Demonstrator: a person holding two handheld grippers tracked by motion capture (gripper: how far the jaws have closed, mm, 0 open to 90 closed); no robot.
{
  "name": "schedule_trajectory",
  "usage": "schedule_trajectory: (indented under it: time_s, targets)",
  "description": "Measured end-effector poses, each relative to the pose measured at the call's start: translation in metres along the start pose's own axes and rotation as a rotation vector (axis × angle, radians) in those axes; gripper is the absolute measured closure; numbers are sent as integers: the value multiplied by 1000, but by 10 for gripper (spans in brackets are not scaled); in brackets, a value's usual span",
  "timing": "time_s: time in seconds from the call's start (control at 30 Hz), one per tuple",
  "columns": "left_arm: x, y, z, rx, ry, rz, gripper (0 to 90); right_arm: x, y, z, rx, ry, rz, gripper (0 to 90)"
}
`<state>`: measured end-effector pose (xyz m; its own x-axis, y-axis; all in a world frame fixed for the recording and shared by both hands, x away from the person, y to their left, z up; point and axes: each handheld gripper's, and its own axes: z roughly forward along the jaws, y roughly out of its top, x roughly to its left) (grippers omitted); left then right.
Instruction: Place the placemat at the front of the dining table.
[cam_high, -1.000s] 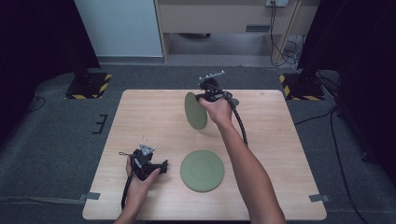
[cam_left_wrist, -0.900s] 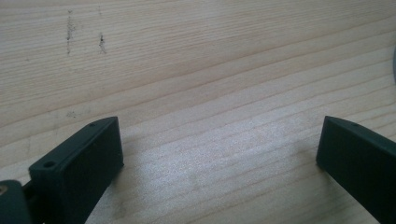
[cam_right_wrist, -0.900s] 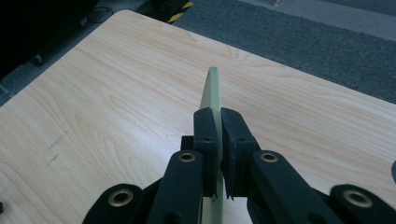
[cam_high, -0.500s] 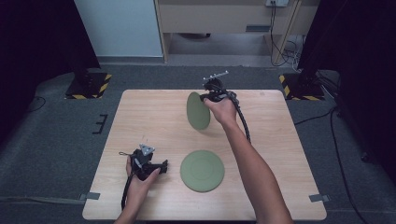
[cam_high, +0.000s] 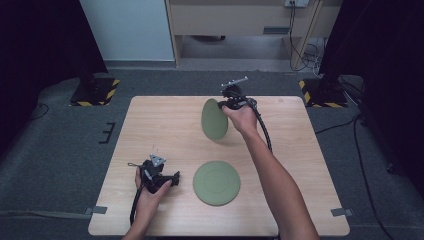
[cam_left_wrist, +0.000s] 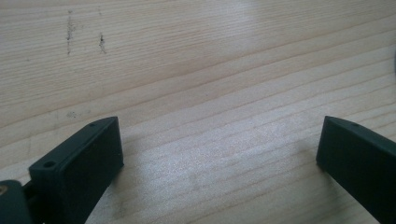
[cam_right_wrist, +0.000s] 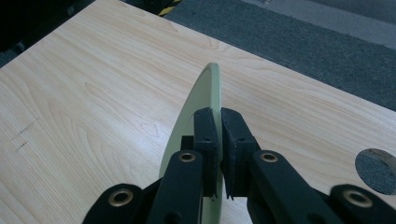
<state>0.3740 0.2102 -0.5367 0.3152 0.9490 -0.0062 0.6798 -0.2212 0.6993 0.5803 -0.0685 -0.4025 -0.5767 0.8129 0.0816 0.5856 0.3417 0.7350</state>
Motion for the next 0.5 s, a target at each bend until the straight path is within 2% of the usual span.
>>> schedule_trajectory:
  time_s: [0.27, 0.5]
  targets:
    - [0, 0, 0, 0, 0, 0, 0, -8, -3, -1, 4, -11, 0, 861]
    - [0, 0, 0, 1, 2, 2, 0, -18, -12, -2, 7, -16, 23, 861]
